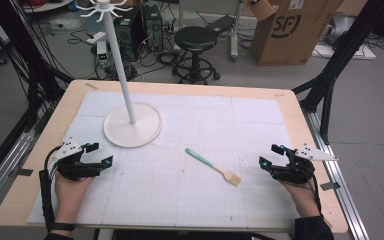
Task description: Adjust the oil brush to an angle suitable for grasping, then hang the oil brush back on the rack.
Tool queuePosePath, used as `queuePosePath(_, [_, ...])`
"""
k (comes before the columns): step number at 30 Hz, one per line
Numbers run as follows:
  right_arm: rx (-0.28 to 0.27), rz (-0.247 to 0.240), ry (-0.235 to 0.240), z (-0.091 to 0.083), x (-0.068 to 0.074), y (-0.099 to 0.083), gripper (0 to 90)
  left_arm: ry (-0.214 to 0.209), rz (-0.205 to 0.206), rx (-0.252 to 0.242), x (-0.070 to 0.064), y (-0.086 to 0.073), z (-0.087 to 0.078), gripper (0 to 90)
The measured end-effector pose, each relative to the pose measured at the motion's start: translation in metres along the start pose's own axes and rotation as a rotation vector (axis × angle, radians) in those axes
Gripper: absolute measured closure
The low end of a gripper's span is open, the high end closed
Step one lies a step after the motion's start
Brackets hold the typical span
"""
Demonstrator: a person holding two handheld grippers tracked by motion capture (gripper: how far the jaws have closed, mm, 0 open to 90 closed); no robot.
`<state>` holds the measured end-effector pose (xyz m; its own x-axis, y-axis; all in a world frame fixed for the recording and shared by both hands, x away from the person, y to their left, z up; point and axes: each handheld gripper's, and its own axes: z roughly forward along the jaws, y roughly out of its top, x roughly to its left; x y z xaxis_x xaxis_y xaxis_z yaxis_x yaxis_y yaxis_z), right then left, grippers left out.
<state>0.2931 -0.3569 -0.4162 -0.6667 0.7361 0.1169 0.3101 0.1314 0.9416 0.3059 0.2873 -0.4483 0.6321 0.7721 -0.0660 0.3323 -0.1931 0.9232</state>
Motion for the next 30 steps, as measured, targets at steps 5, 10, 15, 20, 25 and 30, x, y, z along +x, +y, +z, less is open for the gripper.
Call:
queuePosePath(5, [0.006, -0.006, 0.028, 0.008, 0.004, 0.005, 26.5, 0.001, 0.006, 0.002, -0.001, 0.000, 0.000, 19.9])
queuePosePath(10, [0.022, -0.026, 0.058, 0.018, 0.012, 0.009, 28.7, 0.002, 0.009, 0.004, -0.001, 0.000, 0.001, 19.9])
queuePosePath(15, [0.028, -0.031, 0.079, 0.025, 0.018, 0.013, 30.2, 0.006, 0.009, 0.007, -0.001, 0.000, 0.001, 19.9])
queuePosePath(20, [0.029, -0.033, 0.094, 0.031, 0.022, 0.018, 31.9, 0.006, 0.009, 0.005, -0.002, 0.000, 0.001, 20.0])
queuePosePath(25, [0.055, -0.043, 0.104, 0.038, 0.025, 0.020, 34.9, 0.002, 0.017, 0.007, -0.002, 0.000, 0.001, 19.9])
queuePosePath(30, [0.077, -0.048, 0.111, 0.045, 0.027, 0.021, 34.9, 0.002, 0.025, 0.009, -0.003, 0.000, 0.001, 19.3])
